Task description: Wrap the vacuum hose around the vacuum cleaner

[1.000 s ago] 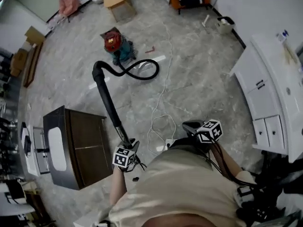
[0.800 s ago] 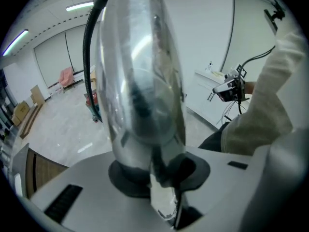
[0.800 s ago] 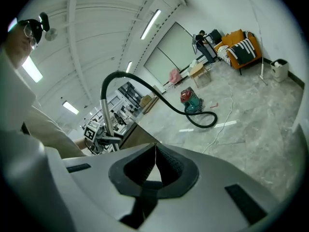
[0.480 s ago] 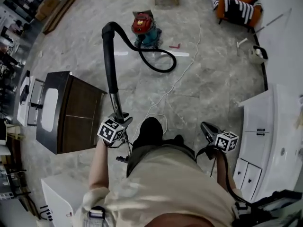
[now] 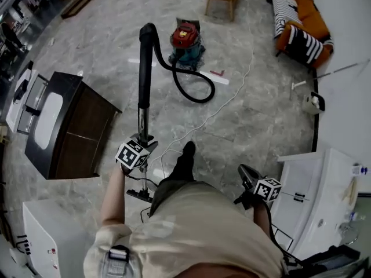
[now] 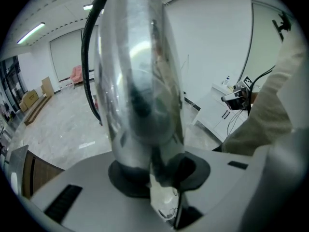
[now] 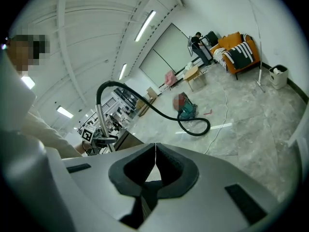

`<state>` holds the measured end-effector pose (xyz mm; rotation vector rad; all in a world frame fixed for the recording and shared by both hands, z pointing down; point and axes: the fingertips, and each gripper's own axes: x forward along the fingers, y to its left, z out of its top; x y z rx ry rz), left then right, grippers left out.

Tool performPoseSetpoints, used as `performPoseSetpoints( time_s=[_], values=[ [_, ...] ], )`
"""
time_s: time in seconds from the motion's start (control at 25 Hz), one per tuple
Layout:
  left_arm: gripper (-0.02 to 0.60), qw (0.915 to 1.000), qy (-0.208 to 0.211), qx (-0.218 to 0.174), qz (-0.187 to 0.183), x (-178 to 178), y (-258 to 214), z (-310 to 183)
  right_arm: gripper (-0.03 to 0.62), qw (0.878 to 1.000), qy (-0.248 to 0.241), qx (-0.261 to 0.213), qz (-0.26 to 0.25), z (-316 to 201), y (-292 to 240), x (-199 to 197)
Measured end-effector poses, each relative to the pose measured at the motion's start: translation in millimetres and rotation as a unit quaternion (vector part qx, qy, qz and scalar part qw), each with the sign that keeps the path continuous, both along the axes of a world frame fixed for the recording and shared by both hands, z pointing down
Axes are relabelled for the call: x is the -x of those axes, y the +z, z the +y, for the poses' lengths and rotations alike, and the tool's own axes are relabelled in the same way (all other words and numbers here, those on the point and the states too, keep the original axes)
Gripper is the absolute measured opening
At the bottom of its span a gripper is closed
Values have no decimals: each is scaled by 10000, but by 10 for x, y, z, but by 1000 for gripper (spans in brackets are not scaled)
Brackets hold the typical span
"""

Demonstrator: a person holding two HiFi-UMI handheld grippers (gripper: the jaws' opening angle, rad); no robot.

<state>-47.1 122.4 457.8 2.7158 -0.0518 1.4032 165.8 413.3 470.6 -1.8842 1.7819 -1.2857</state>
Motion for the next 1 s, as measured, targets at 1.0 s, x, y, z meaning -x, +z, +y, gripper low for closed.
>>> performPoseSetpoints(
  time_s=[1.0],
  values=[
    [98,9976,560,-384,-109,-2131,-364,-1581,5,9995,-25,-133,-277,-2170,-57,-2144]
  ],
)
